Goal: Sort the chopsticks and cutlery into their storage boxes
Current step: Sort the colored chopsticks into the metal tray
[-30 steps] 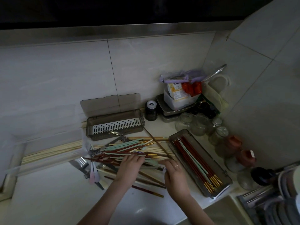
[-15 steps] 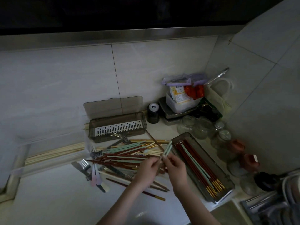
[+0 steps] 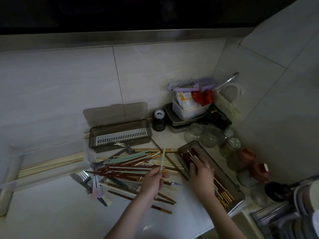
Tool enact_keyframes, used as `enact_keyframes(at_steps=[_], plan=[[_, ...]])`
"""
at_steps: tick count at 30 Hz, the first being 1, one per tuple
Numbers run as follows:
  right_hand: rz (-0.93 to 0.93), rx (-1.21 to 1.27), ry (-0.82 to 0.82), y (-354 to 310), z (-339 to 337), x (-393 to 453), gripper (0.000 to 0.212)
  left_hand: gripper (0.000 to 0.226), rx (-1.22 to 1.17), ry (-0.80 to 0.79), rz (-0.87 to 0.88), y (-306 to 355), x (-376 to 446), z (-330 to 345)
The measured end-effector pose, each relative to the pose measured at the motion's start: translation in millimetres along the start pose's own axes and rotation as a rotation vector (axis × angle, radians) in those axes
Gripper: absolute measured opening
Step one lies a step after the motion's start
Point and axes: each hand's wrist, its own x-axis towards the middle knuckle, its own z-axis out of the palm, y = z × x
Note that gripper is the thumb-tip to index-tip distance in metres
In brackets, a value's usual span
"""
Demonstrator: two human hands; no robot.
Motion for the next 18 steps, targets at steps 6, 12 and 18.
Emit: enact_keyframes(at_steps=[6,12,18], plan=[[-0.095,0.426,-0.147,-50.3,18.7,-33.8,0.017,0.026,0.149,-0.103,0.084,5.1,-13.6,10.1],[0.119,0.613,0.23,-28.8,-5.9,-10.7,0.019,0.016,0.733,-0.118,0.199,-14.6,4.5,-13.2],[0.123,-0.062,0.185,21.0,-18.2,20.3,0.05,0.013,1.245,0.075,0.46,-28.1,22.2,-47.7]])
